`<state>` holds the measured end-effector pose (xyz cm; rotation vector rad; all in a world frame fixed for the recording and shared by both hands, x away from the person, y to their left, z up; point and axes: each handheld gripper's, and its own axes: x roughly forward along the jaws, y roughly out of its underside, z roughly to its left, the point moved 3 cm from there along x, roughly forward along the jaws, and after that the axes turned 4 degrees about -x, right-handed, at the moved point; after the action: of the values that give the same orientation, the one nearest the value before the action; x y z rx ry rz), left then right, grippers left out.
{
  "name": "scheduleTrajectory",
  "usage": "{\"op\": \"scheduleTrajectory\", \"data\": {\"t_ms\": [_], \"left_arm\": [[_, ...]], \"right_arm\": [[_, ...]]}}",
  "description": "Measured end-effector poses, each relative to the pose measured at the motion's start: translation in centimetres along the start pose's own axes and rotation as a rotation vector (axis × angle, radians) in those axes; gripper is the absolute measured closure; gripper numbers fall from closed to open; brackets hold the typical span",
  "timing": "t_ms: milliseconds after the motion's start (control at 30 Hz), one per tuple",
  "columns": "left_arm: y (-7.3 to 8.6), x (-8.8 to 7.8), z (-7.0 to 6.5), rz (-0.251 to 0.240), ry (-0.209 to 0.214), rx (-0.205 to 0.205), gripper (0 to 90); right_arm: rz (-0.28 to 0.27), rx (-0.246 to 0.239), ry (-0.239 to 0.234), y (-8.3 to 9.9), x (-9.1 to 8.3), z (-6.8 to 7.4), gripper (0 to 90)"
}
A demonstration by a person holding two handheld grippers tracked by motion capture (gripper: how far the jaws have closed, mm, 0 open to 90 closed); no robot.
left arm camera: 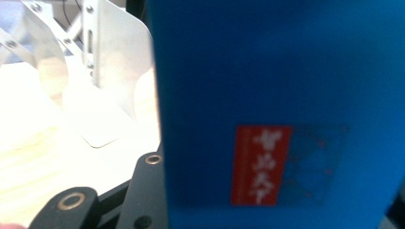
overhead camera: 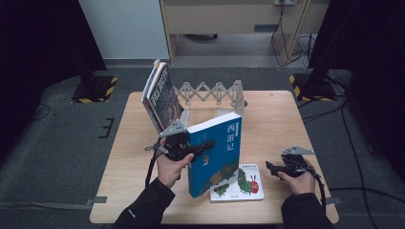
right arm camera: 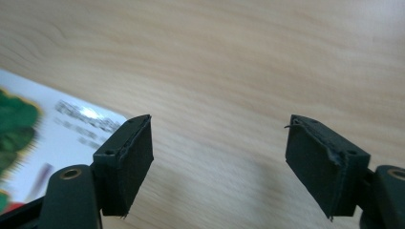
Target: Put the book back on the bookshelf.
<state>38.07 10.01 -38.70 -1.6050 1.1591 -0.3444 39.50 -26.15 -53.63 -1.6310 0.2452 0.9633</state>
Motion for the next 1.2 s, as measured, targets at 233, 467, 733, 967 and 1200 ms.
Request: {"op": "scheduleTrajectory", "data": {"t_ms": [233, 467, 733, 967, 1200], "left_arm": [[-0.8, -1.5, 1.1, -0.039, -0.044, -0.018, 61.2], [-2.1, -2.8, 1.7, -0.072, -0.086, -0.012, 61.2], [-3.6, -2.9, 2.9, -0.077, -0.145, -0.009, 61.2], [-5.2, -2.6, 4.3, -0.078, -0.210, -0.022, 61.2], [-7.3, -2.0, 4.9, -0.089, -0.252, -0.010, 61.2]], "right_arm": [[0.065, 0.011, 0.027, 0.9, 0.6, -0.5, 17.7], [0.059, 0.016, 0.039, 1.4, 0.9, -0.6, 15.0], [0.030, -0.009, 0.066, 1.6, 1.4, -0.5, 8.7], [0.006, -0.005, 0.070, 1.7, 1.6, -0.6, 7.3], [0.008, -0.002, 0.067, 1.7, 1.6, -0.6, 6.9]]}}
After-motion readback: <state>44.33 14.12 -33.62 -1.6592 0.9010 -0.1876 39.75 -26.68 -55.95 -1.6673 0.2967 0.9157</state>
